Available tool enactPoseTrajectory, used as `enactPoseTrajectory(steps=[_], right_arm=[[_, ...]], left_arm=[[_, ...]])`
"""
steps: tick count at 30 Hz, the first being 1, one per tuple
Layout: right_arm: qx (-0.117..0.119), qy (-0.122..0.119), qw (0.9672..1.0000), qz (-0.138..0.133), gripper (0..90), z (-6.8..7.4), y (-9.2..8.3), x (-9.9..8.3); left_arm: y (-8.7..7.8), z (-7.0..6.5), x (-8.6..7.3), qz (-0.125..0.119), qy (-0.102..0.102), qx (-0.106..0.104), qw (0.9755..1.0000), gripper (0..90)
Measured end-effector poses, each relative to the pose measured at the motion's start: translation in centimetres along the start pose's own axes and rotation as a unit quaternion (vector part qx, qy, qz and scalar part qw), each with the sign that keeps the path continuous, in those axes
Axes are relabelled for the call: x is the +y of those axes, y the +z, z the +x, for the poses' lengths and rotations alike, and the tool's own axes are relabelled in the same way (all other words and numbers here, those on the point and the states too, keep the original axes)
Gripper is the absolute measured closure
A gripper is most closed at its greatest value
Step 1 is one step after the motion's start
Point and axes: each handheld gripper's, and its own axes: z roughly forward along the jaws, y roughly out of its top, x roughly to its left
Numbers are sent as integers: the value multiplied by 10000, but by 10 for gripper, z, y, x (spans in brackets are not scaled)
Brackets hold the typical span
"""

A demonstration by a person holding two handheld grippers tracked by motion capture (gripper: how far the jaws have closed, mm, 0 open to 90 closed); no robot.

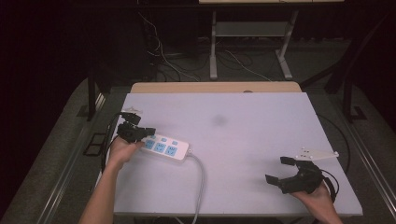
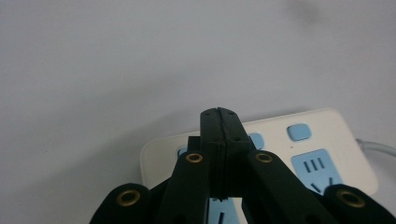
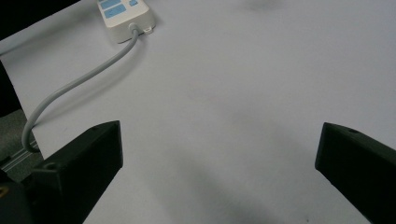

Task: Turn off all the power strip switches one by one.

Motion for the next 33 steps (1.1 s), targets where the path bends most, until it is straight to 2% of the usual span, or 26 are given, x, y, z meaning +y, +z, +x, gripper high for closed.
enactPoseTrajectory(steps=[5,9,12,14,18,21,25,27,30,33], right_arm=[[0,-2,10000,-17,7,1,-1,0],[15,-4,10000,-17,7,1,-1,0],[22,-11,10000,-22,7,2,-1,0],[29,-12,10000,-30,7,2,-1,0],[37,-3,10000,-39,7,3,-1,0],[45,-4,10000,-40,7,3,-1,0],[48,0,10000,-41,7,3,-1,0],[50,-2,10000,-39,7,3,0,0],[49,4,10000,-40,7,4,0,0],[50,6,10000,-36,7,4,0,0]], left_arm=[[-10,-6,0,-192,14,62,9998,887],[-22,-13,1,-437,48,166,9989,837],[-32,-17,1,-752,-51,68,9971,809],[-38,-21,0,-883,-126,-95,9960,779],[-46,-29,-4,-1000,-36,-163,9948,680],[-50,-35,-10,-1112,-70,-268,9934,573],[-54,-43,-21,-1307,-93,-252,9911,412],[-56,-45,-26,-1364,-119,-333,9900,336],[-58,-51,-32,-1445,-82,-345,9889,250],[-60,-56,-39,-1543,-80,-445,9870,189]])
